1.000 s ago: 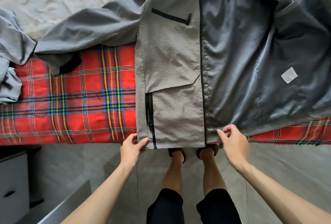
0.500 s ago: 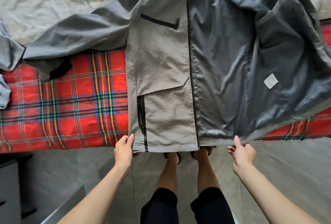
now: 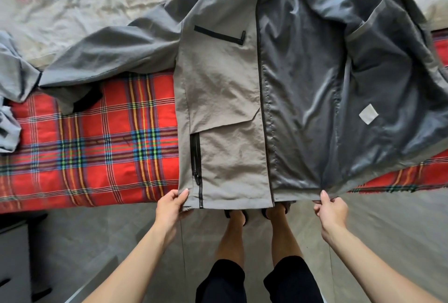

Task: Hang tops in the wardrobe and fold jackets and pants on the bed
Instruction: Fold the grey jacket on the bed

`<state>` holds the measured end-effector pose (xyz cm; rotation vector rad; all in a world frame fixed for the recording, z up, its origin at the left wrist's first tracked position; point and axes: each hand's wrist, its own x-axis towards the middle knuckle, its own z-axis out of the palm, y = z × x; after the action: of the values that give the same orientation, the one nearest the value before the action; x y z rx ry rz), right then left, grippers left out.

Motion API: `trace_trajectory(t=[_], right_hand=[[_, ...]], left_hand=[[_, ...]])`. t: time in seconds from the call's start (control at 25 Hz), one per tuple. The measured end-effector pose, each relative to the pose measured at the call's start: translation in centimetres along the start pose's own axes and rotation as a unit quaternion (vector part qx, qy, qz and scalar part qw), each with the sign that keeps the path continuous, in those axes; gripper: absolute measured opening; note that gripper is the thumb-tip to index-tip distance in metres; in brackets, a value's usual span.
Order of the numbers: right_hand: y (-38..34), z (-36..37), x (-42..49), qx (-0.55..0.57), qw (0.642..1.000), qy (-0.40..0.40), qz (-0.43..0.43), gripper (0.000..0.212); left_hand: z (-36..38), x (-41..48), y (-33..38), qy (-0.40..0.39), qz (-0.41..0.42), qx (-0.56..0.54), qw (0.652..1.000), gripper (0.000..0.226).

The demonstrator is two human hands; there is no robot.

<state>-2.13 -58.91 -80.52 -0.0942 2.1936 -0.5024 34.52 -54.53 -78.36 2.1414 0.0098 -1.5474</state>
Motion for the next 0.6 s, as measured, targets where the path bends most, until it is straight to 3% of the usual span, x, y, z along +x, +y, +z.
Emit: trace_trajectory(t=[0.08,0.16,0.28,0.36,0.48,0.6], right_hand=[[-0.2,0.0,-0.4,-0.049,0.998,0.034,-0.012,0.021],[-1.7,1.1,-2.1,-0.086,0.991,0.067,-0.075,0.029],[-6.0,4.7,-6.1,-0.136,0.941,-0.069,-0.301,0.036],[-9.6,8.4,-6.9,-0.19,0.892,-0.147,-0.383,0.046],[-14.8,13.1,-6.1,-0.228,0.833,-0.153,-0.481,0.055],[-18.2,15.6,-5.1,-0.292,0.821,-0.204,-0.447,0.057]], left_hand=[[-0.3,0.4,0.1,-0.008,-0.01,0.017,1.0,0.023],[-0.6,1.2,0.2,-0.001,0.017,0.088,0.996,0.021],[-0.2,0.9,1.6,0.056,0.096,0.214,0.971,0.03],[0.6,0.4,3.6,0.066,0.142,0.167,0.973,0.03],[1.5,0.9,7.4,0.013,0.142,-0.012,0.99,0.03],[1.8,2.6,11.7,-0.036,0.114,-0.045,0.992,0.038]])
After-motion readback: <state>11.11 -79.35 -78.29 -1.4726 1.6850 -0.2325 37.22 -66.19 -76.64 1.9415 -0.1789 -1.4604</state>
